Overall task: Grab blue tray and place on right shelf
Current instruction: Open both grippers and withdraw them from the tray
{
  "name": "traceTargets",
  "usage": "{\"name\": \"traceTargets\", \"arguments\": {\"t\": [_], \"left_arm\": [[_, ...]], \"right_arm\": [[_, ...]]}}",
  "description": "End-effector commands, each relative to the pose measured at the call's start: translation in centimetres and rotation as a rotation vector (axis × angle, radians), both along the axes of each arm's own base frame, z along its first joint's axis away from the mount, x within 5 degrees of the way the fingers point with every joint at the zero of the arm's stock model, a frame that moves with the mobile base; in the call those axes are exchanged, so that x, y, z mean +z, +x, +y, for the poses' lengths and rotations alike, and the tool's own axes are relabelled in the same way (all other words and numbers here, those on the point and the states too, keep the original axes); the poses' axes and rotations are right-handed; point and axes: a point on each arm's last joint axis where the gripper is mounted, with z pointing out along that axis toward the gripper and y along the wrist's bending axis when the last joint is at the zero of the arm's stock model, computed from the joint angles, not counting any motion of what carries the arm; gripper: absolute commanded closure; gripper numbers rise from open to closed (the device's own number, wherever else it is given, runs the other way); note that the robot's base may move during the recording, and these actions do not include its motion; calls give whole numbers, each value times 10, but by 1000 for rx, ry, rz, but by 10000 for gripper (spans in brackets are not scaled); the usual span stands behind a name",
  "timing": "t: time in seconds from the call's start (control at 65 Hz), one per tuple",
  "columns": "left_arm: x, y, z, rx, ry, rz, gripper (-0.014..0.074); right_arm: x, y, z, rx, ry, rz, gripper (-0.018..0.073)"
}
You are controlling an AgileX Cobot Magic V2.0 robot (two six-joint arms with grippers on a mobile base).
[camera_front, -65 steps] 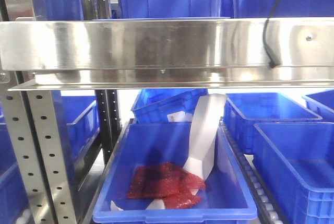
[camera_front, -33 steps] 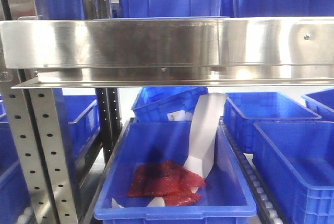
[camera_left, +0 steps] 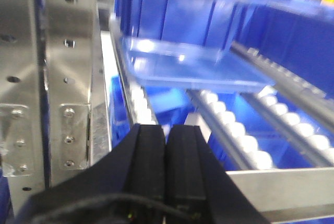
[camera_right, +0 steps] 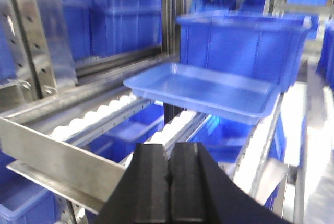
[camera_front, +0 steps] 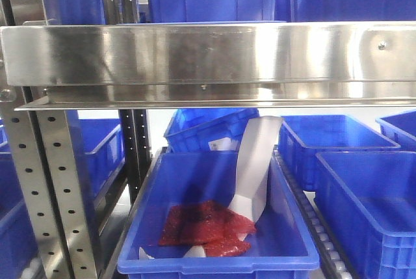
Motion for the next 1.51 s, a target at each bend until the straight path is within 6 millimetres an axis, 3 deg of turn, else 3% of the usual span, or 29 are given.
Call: {"name": "traceTargets", "arguments": {"t": [0.0, 0.246, 0.431, 0.584, 1.292, 1.492], "left_arm": [[19, -24, 6, -31, -41, -163, 645], [3, -79, 30, -1, 1, -277, 645], [-3, -112, 48, 52, -39, -294, 645], [-5, -132, 58, 79, -63, -328, 645], [-5, -134, 59, 79, -67, -339, 645], [-5, -134, 59, 79, -67, -339, 645]], "right_arm": [[14, -21, -8, 15, 34, -129, 509], [-1, -68, -35, -21, 44, -149, 509], [-5, -87, -47, -53, 38, -126, 509], [-3, -90, -48, -52, 47, -145, 509], [-8, -88, -49, -67, 87, -113, 509], [-40, -89, -64, -289, 99, -104, 509]]}}
